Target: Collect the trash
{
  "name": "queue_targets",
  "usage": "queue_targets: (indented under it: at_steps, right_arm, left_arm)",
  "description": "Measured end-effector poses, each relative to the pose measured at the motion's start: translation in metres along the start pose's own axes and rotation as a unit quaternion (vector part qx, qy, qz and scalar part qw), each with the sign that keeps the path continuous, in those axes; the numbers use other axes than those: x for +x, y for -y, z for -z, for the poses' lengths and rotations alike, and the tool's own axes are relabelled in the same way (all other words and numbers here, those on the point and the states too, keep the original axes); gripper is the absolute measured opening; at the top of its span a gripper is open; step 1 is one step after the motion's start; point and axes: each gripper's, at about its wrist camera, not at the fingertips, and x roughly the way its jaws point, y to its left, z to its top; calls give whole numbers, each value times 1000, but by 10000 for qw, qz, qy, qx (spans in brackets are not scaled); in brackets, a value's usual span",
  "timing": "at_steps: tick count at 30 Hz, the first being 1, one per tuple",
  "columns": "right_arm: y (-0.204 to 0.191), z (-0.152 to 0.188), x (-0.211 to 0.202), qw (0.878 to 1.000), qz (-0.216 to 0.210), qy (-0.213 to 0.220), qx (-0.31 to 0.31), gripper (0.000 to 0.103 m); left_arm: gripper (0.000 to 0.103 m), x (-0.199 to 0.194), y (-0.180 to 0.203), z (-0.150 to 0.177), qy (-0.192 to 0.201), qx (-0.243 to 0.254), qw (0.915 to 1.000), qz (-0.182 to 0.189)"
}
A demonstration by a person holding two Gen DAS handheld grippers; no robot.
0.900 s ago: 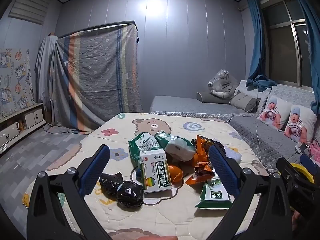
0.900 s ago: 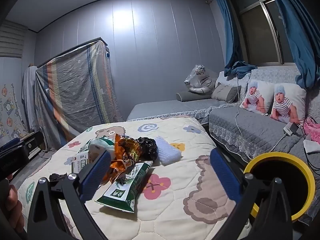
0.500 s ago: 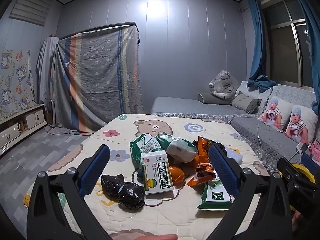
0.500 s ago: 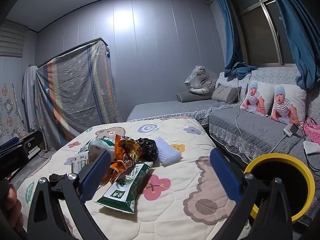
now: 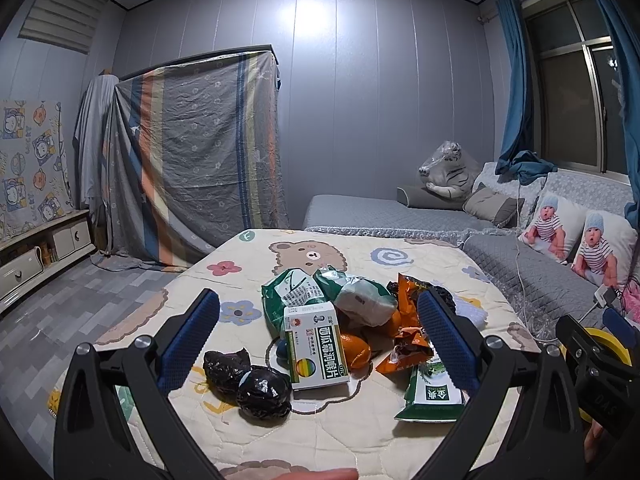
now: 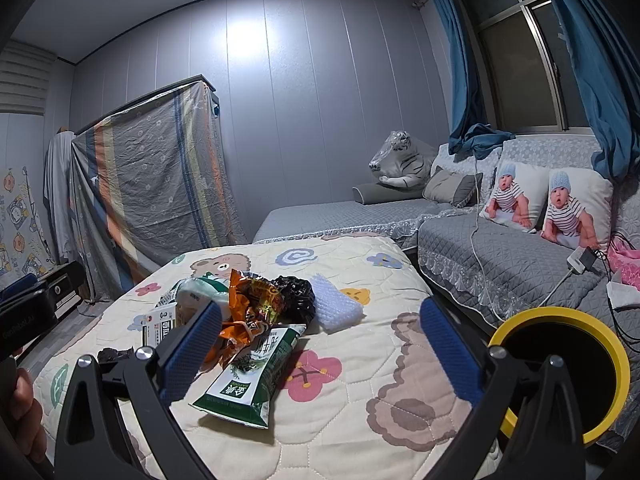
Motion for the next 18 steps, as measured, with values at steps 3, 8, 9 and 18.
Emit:
queue_targets:
  at_steps: [3, 8, 9, 18]
  right_arm:
    - [0, 0, 0, 10000, -2, -1, 2, 96]
    - [0, 1, 1, 10000, -3, -4, 2, 96]
    - [0, 1, 1, 10000, 1, -2, 0, 96]
    - [0, 2, 0, 10000, 10, -16, 8, 96]
  left_arm:
    - [95, 0, 1, 0, -4, 29, 10000, -6]
    - [95, -1, 0, 0, -30, 26, 10000, 22]
    - [95, -1, -1, -1, -37, 27, 10000, 20]
    - [95, 0, 1, 4, -55, 38, 10000, 33]
